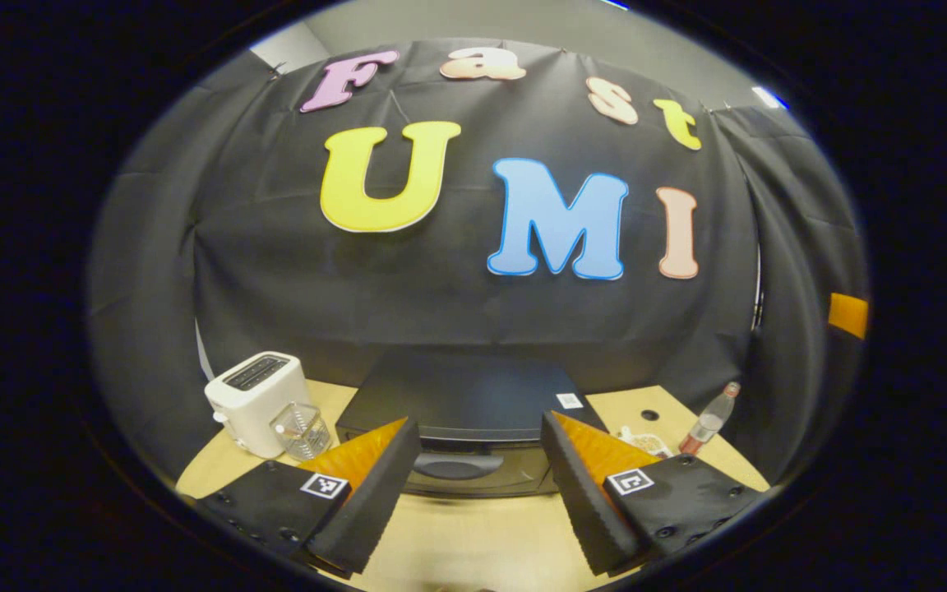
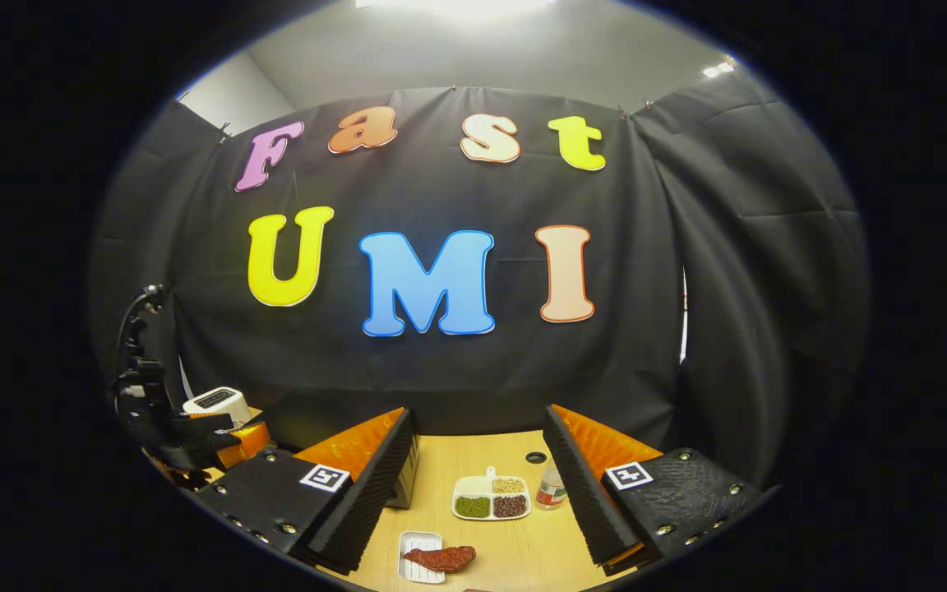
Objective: Open the electric oven with the left hand, put the food in, and close the electric oven.
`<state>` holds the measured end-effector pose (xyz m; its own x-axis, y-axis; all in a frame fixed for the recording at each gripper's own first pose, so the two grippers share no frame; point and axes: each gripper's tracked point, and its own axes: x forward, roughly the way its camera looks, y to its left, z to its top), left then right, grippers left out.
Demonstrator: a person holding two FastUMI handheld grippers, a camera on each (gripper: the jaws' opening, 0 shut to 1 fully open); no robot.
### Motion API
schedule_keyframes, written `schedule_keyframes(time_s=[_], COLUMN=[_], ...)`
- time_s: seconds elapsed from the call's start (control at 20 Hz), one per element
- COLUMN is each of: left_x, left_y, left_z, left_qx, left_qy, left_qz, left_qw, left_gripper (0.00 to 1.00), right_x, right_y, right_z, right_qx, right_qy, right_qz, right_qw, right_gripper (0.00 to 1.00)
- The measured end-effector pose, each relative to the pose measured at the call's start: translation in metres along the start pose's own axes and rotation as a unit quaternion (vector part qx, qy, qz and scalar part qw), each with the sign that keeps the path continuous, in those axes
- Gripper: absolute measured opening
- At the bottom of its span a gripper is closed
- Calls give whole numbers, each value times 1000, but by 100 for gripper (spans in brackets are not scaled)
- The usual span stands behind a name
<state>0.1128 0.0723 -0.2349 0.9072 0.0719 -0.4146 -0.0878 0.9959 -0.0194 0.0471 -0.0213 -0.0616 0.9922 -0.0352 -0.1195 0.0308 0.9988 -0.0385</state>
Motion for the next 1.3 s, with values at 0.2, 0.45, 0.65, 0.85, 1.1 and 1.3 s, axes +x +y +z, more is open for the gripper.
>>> schedule_keyframes(time_s=[0.2,0.45,0.65,0.85,1.1,1.3], left_x=[40,77,97,96,102,85], left_y=[9,11,17,23,23,24], left_z=[-24,-47,-67,-72,-81,-91], left_qx=[11,55,39,41,39,31], left_qy=[29,47,72,80,82,88], left_qz=[4,-1,1,11,14,12], left_qw=[1000,997,997,996,996,996], left_gripper=[97,96,96,100,98,98], right_x=[-2,-5,-7,-7,-7,-10], right_y=[-8,-8,-8,-7,5,11], right_z=[-5,-10,-9,-11,-8,-3], right_qx=[-8,-22,-24,-26,-24,-25], right_qy=[7,12,13,17,13,4], right_qz=[-19,-29,-35,-38,-26,-14], right_qw=[1000,999,999,999,999,1000], right_gripper=[98,97,98,98,97,98])
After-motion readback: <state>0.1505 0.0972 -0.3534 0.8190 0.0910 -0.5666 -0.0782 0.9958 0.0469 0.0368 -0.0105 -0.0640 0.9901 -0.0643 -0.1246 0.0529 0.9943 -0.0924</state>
